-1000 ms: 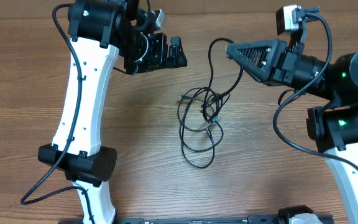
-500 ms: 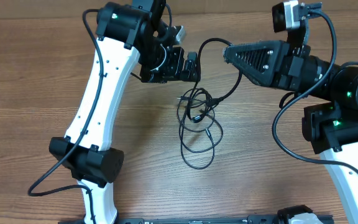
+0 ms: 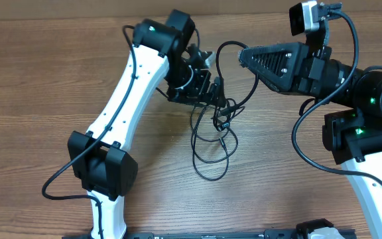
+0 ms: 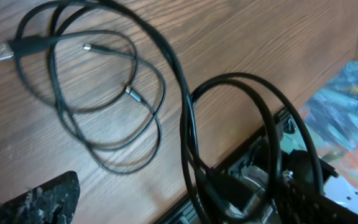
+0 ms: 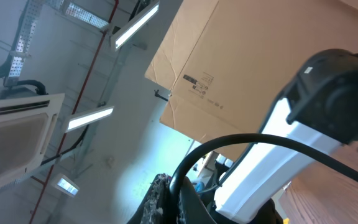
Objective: Untangle cables
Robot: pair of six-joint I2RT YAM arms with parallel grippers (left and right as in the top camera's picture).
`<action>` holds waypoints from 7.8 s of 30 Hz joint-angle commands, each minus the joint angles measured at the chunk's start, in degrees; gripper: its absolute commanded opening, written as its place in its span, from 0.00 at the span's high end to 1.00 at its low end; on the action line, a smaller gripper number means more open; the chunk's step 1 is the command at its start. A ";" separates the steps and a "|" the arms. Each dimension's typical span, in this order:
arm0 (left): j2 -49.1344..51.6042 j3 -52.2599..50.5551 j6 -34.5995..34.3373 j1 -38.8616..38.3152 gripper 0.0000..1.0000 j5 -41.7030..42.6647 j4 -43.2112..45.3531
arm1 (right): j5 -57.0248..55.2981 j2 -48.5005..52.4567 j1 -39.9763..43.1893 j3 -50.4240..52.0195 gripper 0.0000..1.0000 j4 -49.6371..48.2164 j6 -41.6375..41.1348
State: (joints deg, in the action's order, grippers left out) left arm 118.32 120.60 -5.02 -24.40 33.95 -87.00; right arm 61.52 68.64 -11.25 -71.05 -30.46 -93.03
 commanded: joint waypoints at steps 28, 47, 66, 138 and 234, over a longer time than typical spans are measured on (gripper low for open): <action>-0.37 12.74 -7.89 9.38 0.96 -3.08 -2.08 | -12.28 2.38 5.92 -0.81 0.96 56.35 32.63; -0.33 16.37 -28.70 6.75 0.96 -38.86 -7.91 | -14.25 5.55 3.10 -0.59 0.06 65.61 42.58; -0.22 15.26 -31.15 -1.77 0.96 -57.24 -9.81 | -14.58 9.03 -2.95 -0.59 0.05 63.36 44.09; 0.09 13.33 -27.39 2.49 0.96 -35.04 -9.81 | -48.28 18.34 -3.54 -0.59 0.96 74.99 34.56; 0.09 13.33 -26.93 5.14 0.96 -13.03 -8.52 | -50.27 21.09 -11.56 -0.55 0.96 69.02 50.86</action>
State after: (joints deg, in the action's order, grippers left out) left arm 118.65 134.17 -28.69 -19.51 37.34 -94.54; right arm 15.94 89.49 -22.90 -71.44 37.34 -40.93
